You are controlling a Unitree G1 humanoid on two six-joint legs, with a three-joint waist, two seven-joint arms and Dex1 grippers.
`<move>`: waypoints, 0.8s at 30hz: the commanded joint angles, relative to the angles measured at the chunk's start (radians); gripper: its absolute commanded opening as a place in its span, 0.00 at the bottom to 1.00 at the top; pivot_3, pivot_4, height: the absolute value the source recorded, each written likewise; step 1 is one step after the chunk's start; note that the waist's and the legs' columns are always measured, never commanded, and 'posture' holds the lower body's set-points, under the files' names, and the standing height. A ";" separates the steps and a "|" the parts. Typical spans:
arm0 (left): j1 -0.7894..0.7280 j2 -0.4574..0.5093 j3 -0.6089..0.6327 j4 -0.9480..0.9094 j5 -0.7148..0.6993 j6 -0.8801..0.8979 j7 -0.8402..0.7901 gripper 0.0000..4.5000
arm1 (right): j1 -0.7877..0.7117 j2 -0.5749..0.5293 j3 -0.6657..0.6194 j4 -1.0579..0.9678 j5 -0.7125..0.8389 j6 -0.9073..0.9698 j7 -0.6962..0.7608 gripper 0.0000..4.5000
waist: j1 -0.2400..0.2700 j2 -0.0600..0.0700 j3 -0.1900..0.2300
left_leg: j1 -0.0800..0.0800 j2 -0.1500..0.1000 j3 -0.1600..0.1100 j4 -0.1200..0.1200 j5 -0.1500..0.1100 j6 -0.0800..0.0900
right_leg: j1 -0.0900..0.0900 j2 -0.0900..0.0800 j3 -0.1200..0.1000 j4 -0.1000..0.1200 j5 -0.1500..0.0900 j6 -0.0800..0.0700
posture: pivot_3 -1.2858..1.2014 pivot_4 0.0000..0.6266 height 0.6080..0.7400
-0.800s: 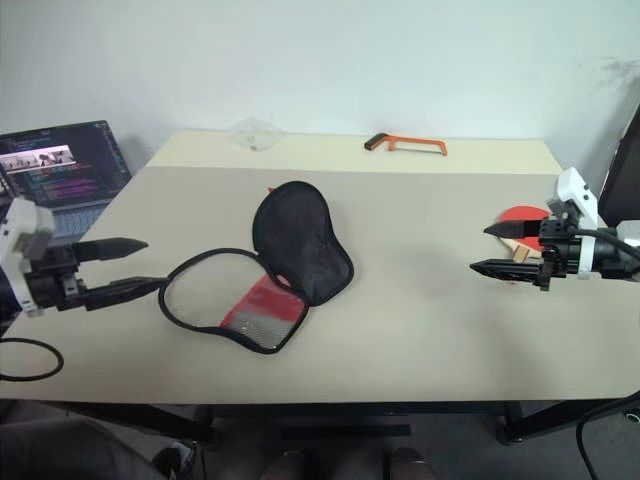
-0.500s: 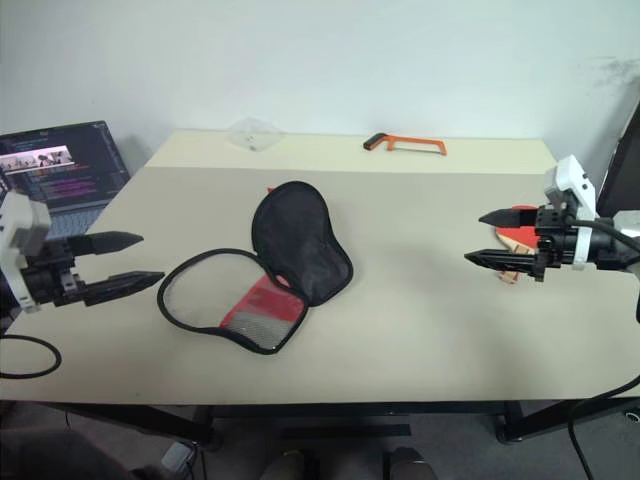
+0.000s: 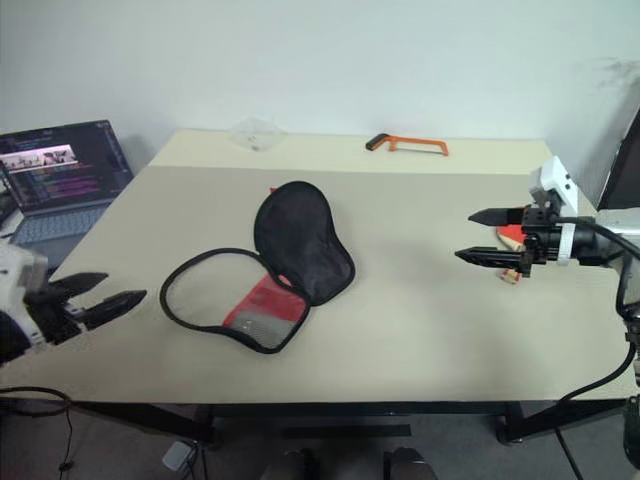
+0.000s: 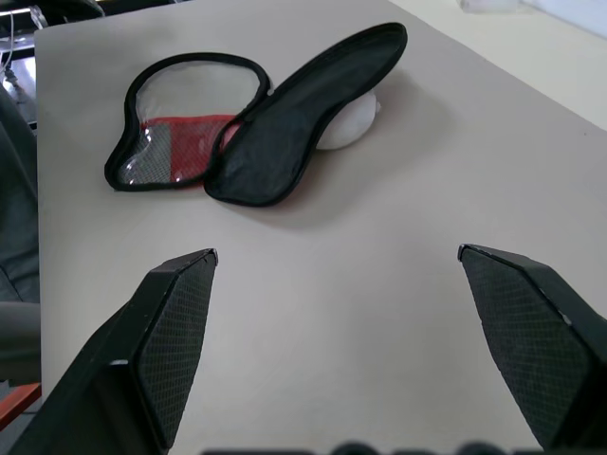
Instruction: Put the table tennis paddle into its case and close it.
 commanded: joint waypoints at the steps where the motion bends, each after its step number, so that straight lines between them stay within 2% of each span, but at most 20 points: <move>1: -0.030 -0.069 -0.002 -0.099 0.011 0.097 0.186 1.00 | -0.028 0.014 0.014 -0.012 -0.004 -0.015 0.008 1.00 | 0.001 -0.001 0.000 | 0.000 0.000 -0.001 0.000 0.000 0.000 | 0.000 0.001 0.000 0.000 0.000 0.001 | 0.52 0.24 1.00; 8: -0.077 -0.224 -0.017 -0.179 -0.025 0.234 0.371 1.00 | -0.076 0.031 0.049 0.044 -0.034 -0.042 0.025 1.00 | 0.002 -0.001 0.000 | 0.000 0.000 -0.001 0.001 0.000 0.000 | 0.001 0.001 0.000 0.000 0.003 -0.002 | 0.52 0.24 1.00; 13: -0.080 -0.319 -0.042 -0.180 0.033 0.262 0.532 1.00 | -0.087 0.046 0.061 0.053 -0.050 -0.051 0.028 1.00 | 0.001 -0.001 0.000 | 0.000 0.000 -0.001 0.001 0.000 0.000 | 0.001 0.002 0.000 0.000 0.003 -0.002 | 0.52 0.24 1.00; 24: -0.194 -0.407 -0.153 -0.126 0.053 0.239 0.578 1.00 | -0.093 0.050 0.068 0.042 -0.051 -0.044 0.024 1.00 | 0.003 -0.002 0.000 | 0.000 -0.002 -0.003 0.002 0.000 0.000 | 0.003 0.002 0.000 -0.001 0.005 -0.001 | 0.52 0.24 1.00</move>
